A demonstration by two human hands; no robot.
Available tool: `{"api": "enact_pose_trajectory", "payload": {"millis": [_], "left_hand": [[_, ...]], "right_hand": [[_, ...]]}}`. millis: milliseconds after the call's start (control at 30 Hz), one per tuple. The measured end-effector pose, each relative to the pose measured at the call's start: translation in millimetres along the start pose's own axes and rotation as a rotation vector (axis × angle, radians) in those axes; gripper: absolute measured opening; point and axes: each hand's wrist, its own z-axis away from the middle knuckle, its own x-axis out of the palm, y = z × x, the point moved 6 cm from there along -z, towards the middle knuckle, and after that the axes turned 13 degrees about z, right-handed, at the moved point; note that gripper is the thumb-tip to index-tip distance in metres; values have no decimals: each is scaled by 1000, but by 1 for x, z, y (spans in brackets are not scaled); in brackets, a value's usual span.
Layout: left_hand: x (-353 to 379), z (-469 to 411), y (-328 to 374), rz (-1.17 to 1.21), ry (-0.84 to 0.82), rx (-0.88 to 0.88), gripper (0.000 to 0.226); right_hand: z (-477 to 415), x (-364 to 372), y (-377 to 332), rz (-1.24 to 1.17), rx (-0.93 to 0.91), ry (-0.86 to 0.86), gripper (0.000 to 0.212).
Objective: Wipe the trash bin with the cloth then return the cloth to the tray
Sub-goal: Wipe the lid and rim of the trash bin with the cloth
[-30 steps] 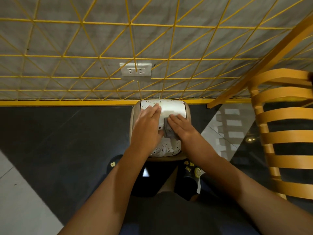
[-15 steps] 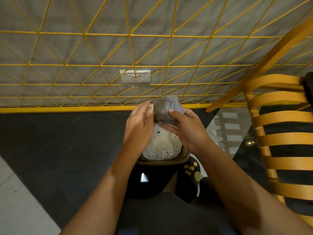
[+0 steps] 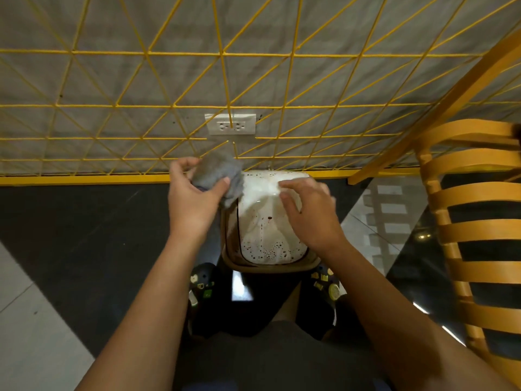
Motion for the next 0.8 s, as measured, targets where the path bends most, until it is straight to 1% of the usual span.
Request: {"api": "enact_pose_trajectory", "payload": {"millis": [33, 67, 133, 167, 233, 300, 367, 433, 533, 567, 667, 700, 733, 800], "left_hand": [[-5, -2, 0, -73, 28, 45, 46], [-6, -3, -1, -116, 30, 81, 46], [6, 1, -1, -176, -25, 174, 45], [16, 5, -1, -230, -78, 231, 47], [39, 12, -10, -409, -223, 316, 50], [56, 21, -26, -596, -374, 331, 52], [64, 31, -39, -610, -457, 325, 55], [63, 36, -40, -574, -451, 356, 53], [57, 31, -36, -621, -432, 447, 48], [53, 26, -37, -614, -412, 436, 47], [39, 11, -41, -464, -250, 224, 45], [37, 10, -42, -429, -204, 189, 44], [39, 13, -40, -440, -190, 202, 43], [50, 25, -34, -546, -242, 338, 41]], "right_hand": [[-1, 0, 6, 152, -38, 48, 32], [-1, 2, 12, 243, -65, 57, 36], [-2, 11, 19, 357, -97, 22, 43], [-3, 15, 21, 390, -107, 11, 44], [-5, 19, 23, 400, -108, 25, 42], [-6, 19, 23, 358, -102, 58, 40], [-8, 19, 24, 314, -93, 91, 38], [-9, 19, 25, 277, -67, 99, 38], [-10, 21, 25, 243, -38, 106, 39], [-9, 22, 25, 235, -33, 108, 39], [-10, 23, 27, 215, -25, 104, 39], [-10, 23, 28, 215, -23, 100, 40], [-11, 23, 28, 216, -22, 93, 40], [-12, 23, 29, 221, -25, 79, 40]]}}
